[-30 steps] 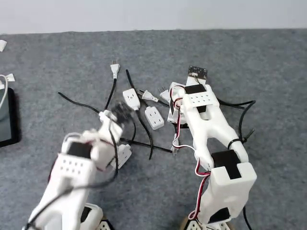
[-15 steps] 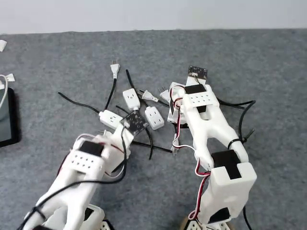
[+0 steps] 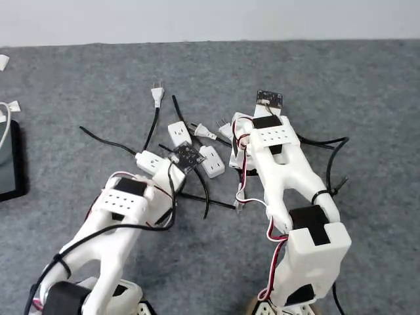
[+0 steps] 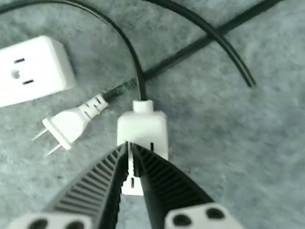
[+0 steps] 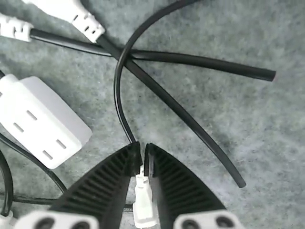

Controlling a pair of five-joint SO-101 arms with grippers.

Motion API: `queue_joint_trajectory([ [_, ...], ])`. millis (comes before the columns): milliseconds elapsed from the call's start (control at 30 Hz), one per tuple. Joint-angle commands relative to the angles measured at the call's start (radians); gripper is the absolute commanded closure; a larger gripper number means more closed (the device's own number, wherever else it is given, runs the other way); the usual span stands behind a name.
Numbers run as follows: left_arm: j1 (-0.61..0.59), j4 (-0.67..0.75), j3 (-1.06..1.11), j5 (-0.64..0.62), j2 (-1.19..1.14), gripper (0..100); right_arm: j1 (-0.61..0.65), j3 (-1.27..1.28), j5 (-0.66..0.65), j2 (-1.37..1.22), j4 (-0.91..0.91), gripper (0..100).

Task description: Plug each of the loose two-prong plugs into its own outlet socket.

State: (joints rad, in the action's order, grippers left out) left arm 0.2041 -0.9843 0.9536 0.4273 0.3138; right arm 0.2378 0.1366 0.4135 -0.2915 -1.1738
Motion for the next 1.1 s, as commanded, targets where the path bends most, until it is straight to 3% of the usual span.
queue_joint_trajectory([
  [0,-0.014,0.003,-0.021,0.069,-0.038,99,0.004,-0.009,-0.017,0.073,0.015,96.5],
  [133,-0.008,-0.002,-0.019,0.084,-0.021,96,0.004,-0.011,-0.018,0.070,0.015,96.5],
  [367,-0.014,-0.017,-0.008,0.005,0.100,72,0.005,-0.012,-0.018,0.068,0.015,96.5],
  [867,-0.014,-0.075,0.027,0.005,0.238,74,0.005,-0.012,-0.018,0.068,0.015,96.8],
  [933,-0.008,-0.094,0.030,0.005,0.238,78,0.005,-0.012,-0.018,0.068,0.015,96.9],
  [1067,-0.006,-0.087,0.018,0.005,0.293,99,0.005,-0.012,-0.018,0.068,0.016,96.9],
])
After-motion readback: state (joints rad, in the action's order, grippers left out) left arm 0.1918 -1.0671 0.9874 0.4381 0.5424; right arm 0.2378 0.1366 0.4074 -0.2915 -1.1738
